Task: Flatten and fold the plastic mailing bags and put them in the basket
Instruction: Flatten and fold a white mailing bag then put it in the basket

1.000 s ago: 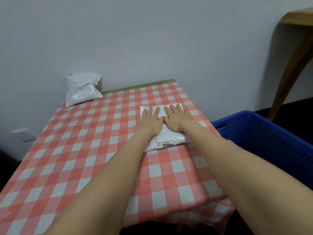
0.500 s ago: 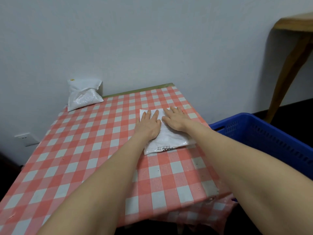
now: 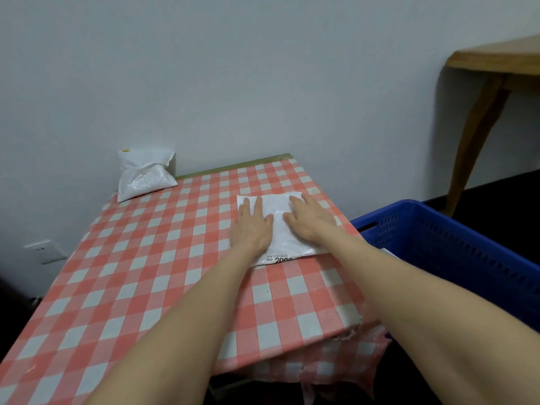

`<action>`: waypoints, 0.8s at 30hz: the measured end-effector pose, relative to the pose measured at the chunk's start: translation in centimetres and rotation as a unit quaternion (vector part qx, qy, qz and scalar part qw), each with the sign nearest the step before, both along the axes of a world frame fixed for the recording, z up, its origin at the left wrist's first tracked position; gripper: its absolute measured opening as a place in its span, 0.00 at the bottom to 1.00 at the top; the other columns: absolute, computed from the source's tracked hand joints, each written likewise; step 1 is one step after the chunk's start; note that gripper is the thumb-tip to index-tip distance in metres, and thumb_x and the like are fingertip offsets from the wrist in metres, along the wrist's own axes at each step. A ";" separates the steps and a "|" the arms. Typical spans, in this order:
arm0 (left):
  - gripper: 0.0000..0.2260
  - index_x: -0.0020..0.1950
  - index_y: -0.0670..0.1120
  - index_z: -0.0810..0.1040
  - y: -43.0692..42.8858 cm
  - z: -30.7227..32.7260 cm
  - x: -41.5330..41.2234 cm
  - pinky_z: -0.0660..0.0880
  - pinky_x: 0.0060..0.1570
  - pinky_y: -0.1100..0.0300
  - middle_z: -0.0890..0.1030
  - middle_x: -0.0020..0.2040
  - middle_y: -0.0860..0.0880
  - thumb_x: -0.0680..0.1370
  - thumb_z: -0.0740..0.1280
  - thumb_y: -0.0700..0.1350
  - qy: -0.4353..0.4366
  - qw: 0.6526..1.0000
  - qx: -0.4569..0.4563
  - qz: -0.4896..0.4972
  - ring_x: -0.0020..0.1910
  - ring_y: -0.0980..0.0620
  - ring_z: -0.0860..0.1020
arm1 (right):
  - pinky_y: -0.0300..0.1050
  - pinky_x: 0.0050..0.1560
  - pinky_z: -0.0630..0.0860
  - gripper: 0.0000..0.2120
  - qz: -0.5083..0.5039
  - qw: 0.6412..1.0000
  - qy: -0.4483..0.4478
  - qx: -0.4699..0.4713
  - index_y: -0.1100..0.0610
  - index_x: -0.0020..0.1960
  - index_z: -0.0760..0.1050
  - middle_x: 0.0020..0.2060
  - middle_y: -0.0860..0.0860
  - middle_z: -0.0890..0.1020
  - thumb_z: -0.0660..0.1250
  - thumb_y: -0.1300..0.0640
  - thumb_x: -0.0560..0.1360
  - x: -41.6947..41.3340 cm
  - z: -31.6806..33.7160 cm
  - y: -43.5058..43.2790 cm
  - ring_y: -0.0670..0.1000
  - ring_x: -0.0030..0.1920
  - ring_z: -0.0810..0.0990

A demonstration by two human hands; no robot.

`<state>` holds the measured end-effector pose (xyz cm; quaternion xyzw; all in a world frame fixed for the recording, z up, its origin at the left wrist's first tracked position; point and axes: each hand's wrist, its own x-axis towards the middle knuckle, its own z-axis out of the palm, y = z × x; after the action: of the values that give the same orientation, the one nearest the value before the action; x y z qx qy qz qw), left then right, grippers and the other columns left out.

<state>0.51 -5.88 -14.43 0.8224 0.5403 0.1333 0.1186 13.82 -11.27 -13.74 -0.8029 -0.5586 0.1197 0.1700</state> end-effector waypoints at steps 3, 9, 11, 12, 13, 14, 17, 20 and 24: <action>0.26 0.77 0.44 0.53 -0.1 1.3 -0.6 0.66 0.66 0.45 0.59 0.75 0.42 0.81 0.56 0.51 -0.047 0.993 0.000 0.112 0.73 0.42 0.62 | 0.51 0.61 0.69 0.24 -0.119 0.990 0.021 0.068 0.53 0.74 0.61 0.70 0.55 0.66 0.58 0.50 0.80 1.0 1.1 -0.8 0.58 0.67 0.69; 0.27 0.75 0.41 0.57 -0.3 3.1 -0.6 0.74 0.55 0.50 0.71 0.67 0.39 0.78 0.57 0.50 -0.160 0.960 -0.158 0.165 0.58 0.39 0.76 | 0.48 0.56 0.70 0.33 -0.165 0.972 0.165 0.038 0.57 0.73 0.60 0.65 0.55 0.73 0.68 0.45 0.74 1.6 1.4 -2.5 0.58 0.64 0.73; 0.27 0.75 0.41 0.56 -1.0 3.6 -0.2 0.74 0.57 0.49 0.68 0.70 0.41 0.80 0.60 0.48 -0.226 0.943 -0.192 0.150 0.60 0.40 0.74 | 0.46 0.51 0.71 0.31 -0.189 0.948 0.250 0.052 0.60 0.70 0.63 0.61 0.56 0.75 0.71 0.50 0.73 1.8 1.6 -2.6 0.58 0.60 0.75; 0.27 0.76 0.41 0.56 -1.2 3.8 0.0 0.73 0.60 0.48 0.67 0.71 0.42 0.80 0.61 0.48 -0.253 0.935 -0.207 0.134 0.62 0.40 0.73 | 0.45 0.48 0.71 0.28 -0.202 0.933 0.292 0.057 0.62 0.67 0.66 0.57 0.56 0.77 0.72 0.54 0.73 1.9 1.8 -2.5 0.57 0.55 0.76; 0.28 0.76 0.43 0.56 -1.7 4.1 0.2 0.72 0.62 0.46 0.67 0.71 0.42 0.79 0.61 0.48 -0.273 0.930 -0.216 0.120 0.64 0.41 0.72 | 0.45 0.48 0.73 0.25 -0.218 0.912 0.342 0.064 0.64 0.65 0.69 0.54 0.56 0.77 0.72 0.57 0.73 2.0 2.0 -2.6 0.57 0.52 0.77; 0.28 0.76 0.44 0.56 -1.9 4.4 0.5 0.71 0.63 0.46 0.66 0.72 0.43 0.79 0.62 0.48 -0.286 0.927 -0.213 0.111 0.65 0.41 0.71 | 0.46 0.50 0.75 0.22 -0.228 0.888 0.392 0.080 0.66 0.62 0.71 0.53 0.56 0.79 0.72 0.59 0.73 2.2 2.1 -2.9 0.57 0.51 0.78; 0.29 0.76 0.41 0.58 -2.5 5.4 1.8 0.70 0.64 0.47 0.65 0.73 0.42 0.79 0.63 0.49 -0.282 0.935 -0.182 0.116 0.68 0.39 0.68 | 0.53 0.57 0.78 0.15 -0.254 0.809 0.509 0.145 0.69 0.59 0.74 0.53 0.58 0.81 0.69 0.65 0.74 3.5 2.8 -4.1 0.56 0.52 0.81; 0.27 0.72 0.38 0.64 -3.7 6.1 3.9 0.71 0.58 0.53 0.70 0.70 0.41 0.79 0.64 0.52 -0.311 0.920 -0.221 0.092 0.66 0.41 0.71 | 0.50 0.58 0.77 0.12 -0.249 0.791 0.528 0.184 0.70 0.59 0.74 0.45 0.57 0.79 0.63 0.67 0.76 6.1 3.8 -5.7 0.52 0.49 0.78; 0.22 0.65 0.35 0.73 -6.4 6.8 8.1 0.75 0.52 0.52 0.78 0.61 0.39 0.77 0.69 0.49 -0.325 0.908 -0.262 0.028 0.57 0.41 0.78 | 0.54 0.56 0.78 0.07 -0.291 0.748 0.541 0.249 0.64 0.48 0.77 0.47 0.58 0.81 0.61 0.69 0.75 9.9 3.8 -9.1 0.54 0.46 0.79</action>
<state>8.62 -12.30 -7.65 0.6571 0.5104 0.2502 0.4951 23.76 -20.37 -9.95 -0.6565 -0.1220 0.3351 0.6647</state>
